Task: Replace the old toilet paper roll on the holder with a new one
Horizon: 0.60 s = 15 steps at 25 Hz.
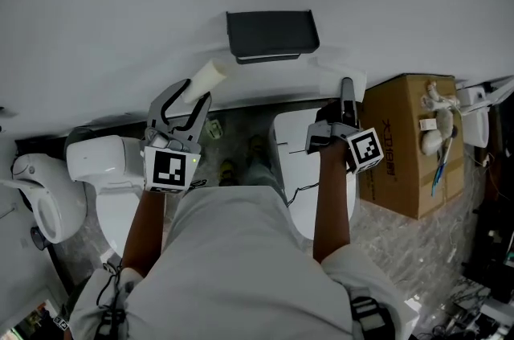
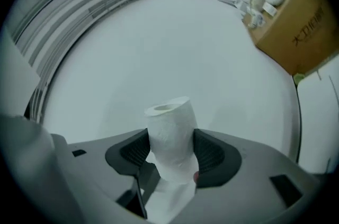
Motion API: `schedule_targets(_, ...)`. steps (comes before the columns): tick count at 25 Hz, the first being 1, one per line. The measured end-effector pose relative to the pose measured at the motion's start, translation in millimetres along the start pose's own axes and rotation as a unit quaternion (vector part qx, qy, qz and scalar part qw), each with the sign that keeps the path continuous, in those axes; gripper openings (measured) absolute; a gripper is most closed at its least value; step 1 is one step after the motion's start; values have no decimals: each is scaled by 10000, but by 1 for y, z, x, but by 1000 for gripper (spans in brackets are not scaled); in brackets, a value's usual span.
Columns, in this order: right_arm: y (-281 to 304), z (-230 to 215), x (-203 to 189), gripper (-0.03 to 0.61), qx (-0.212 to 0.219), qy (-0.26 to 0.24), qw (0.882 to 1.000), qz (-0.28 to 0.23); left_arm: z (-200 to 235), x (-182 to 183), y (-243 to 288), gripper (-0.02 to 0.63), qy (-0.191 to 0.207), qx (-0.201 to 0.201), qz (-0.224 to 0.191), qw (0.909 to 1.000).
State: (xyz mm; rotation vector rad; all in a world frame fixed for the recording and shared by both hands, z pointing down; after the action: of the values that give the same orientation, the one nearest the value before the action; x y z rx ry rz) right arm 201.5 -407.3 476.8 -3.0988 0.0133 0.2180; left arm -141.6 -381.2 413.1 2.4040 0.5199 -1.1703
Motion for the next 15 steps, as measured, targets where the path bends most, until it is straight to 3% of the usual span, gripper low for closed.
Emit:
schedule_targets(3, 23, 1, -5, 260, 340, 696, 9969, -164, 11, -14, -9, 192, -64, 157, 148, 9997)
schedule_targets(5, 37, 2, -17, 259, 377, 773, 9963, -52, 15, -22, -14, 192, -154, 227, 283, 9992)
schedule_targets(9, 57, 5, -46, 259, 394, 960, 9943, 234, 23, -27, -17, 192, 194, 244, 288, 9991)
schedule_targets(12, 60, 4, -56, 256, 477, 1341, 9894, 287, 20, -38, -22, 193, -44, 313, 490, 9983)
schedule_targets(15, 64, 9, -66, 256, 524, 1302, 9886, 551, 20, -41, -25, 193, -124, 364, 586, 9975)
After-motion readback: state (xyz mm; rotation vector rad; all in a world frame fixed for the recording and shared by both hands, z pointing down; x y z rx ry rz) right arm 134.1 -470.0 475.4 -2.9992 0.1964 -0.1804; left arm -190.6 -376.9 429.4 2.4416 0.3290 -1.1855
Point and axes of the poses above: the fingertips, and each gripper's own axes: y forward along the fingers, z to its left, x out of its top, the point moved 4 cm from there along -y, backward along the fingers, and after that the axes turned 10 degrees about y, right-handed, at the moved point
